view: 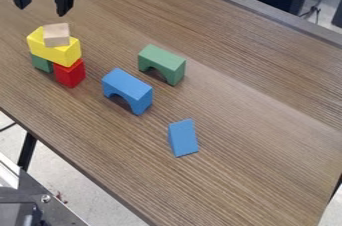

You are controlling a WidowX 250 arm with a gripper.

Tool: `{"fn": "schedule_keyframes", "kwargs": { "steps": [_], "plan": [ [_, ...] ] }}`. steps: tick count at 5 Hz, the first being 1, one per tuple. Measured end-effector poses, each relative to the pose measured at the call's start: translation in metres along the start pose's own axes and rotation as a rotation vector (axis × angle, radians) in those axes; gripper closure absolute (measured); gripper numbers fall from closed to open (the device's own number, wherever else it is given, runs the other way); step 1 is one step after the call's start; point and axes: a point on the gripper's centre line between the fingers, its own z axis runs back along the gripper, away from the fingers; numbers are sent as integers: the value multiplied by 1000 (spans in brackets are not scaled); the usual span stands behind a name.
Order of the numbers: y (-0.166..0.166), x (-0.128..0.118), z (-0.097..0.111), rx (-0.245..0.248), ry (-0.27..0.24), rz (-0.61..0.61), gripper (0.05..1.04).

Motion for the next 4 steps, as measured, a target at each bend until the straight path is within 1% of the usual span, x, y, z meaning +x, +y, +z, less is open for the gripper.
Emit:
{"fn": "schedule_keyframes", "kwargs": {
  "steps": [1, 2, 3, 4],
  "plan": [
    [-4, -3, -1, -23, 21, -16, 97],
    [-7, -3, 2, -44, 5, -27, 97],
    [-9, -7, 4, -47, -4, -38, 97],
    [-12, -10, -6, -47, -3, -48, 97]
  ]
}}
